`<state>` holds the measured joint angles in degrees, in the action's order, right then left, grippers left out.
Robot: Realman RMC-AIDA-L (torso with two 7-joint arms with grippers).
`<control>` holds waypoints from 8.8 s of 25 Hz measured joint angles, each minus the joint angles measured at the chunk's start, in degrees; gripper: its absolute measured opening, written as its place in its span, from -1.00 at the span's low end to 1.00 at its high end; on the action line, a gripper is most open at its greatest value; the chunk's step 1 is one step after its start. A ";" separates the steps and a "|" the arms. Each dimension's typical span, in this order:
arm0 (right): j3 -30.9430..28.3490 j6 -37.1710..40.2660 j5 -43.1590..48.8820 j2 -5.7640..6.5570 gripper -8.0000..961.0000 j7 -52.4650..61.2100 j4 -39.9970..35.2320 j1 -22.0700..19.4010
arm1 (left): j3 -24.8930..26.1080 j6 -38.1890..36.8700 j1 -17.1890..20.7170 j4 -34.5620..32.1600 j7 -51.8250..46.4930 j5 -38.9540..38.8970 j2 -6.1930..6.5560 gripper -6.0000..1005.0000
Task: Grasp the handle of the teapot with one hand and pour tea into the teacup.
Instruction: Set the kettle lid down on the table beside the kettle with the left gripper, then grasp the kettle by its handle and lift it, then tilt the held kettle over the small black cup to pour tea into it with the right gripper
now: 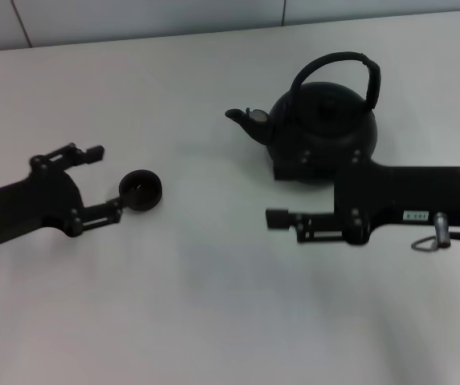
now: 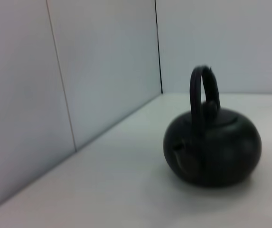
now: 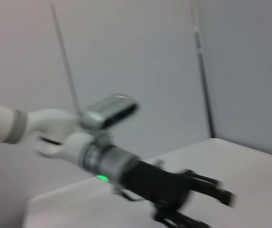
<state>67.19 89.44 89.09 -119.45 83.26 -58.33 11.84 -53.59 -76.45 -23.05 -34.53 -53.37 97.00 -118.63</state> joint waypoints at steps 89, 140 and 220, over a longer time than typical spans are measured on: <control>20.11 -38.64 -64.66 0.36 0.49 -43.54 25.72 -0.56 | -0.02 9.92 0.47 -0.36 2.13 -5.32 -0.02 0.63; 19.99 -38.83 -61.44 0.36 -0.74 -42.81 25.20 0.03 | -0.11 9.56 0.30 0.25 2.93 -5.69 -0.20 0.63; 22.47 -43.80 -46.56 0.45 -0.74 -44.00 25.19 16.79 | -0.11 -13.03 9.16 -10.23 -5.34 1.19 1.87 0.62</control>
<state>89.66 45.64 42.53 -119.00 39.26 -33.14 28.63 -53.70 -89.48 -13.89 -44.76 -58.72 98.19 -116.76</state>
